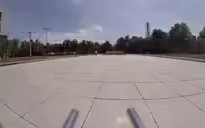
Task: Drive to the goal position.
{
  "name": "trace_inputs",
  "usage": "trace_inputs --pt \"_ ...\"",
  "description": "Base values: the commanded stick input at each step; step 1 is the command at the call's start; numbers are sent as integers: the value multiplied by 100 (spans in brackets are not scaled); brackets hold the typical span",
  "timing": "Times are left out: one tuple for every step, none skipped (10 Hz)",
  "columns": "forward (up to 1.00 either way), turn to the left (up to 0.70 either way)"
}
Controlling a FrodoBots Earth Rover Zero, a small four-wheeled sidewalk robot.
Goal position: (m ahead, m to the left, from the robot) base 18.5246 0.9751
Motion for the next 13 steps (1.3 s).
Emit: trace_inputs --pt "70 0" --pt "70 0" --pt "70 0" --pt "70 0" --pt "70 0" --pt "70 0" --pt "70 0" --pt "70 0" --pt "70 0" --pt "70 0" --pt "70 0" --pt "70 0" --pt "70 0"
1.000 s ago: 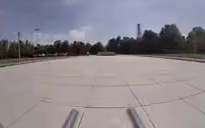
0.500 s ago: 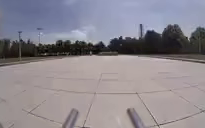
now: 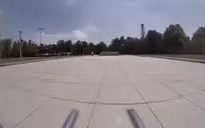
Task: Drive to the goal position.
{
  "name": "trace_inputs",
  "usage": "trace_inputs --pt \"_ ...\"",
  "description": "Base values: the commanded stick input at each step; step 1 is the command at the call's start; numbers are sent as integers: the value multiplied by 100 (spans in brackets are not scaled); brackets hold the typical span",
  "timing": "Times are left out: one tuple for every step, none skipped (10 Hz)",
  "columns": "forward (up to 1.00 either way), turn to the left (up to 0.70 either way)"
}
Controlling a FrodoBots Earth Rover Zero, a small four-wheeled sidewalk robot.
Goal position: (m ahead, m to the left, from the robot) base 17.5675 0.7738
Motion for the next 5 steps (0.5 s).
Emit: trace_inputs --pt "70 0" --pt "70 0" --pt "70 0" --pt "70 0" --pt "70 -6"
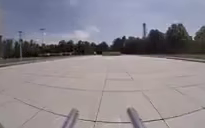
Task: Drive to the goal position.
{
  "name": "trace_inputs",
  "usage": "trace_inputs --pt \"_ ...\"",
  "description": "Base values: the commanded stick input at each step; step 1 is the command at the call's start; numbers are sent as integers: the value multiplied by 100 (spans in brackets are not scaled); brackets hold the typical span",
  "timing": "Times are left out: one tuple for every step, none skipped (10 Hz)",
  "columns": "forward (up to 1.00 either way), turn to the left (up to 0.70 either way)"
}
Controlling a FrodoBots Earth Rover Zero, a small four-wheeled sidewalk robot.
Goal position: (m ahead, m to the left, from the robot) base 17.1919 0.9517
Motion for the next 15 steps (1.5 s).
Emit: trace_inputs --pt "70 -21" --pt "70 -34" --pt "70 -34" --pt "70 -34" --pt "70 -35" --pt "70 -4" --pt "70 0" --pt "70 0" --pt "70 0" --pt "70 0" --pt "70 0" --pt "70 0" --pt "70 0" --pt "70 0" --pt "70 0"
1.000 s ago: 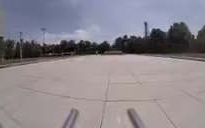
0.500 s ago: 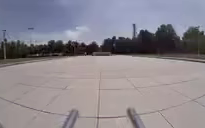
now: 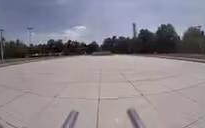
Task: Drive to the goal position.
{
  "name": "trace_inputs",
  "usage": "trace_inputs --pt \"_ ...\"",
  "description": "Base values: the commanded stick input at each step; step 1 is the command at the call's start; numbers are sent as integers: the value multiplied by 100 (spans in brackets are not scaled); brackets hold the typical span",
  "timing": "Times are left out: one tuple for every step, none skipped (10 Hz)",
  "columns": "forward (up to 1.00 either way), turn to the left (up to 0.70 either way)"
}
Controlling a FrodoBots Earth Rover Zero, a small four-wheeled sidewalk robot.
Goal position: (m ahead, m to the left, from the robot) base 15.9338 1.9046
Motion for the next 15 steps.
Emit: trace_inputs --pt "70 0" --pt "70 0" --pt "70 0" --pt "70 0" --pt "70 0" --pt "70 0" --pt "70 0" --pt "70 0" --pt "70 0" --pt "70 0" --pt "70 0" --pt "70 0" --pt "70 -1" --pt "70 -2" --pt "70 -7"
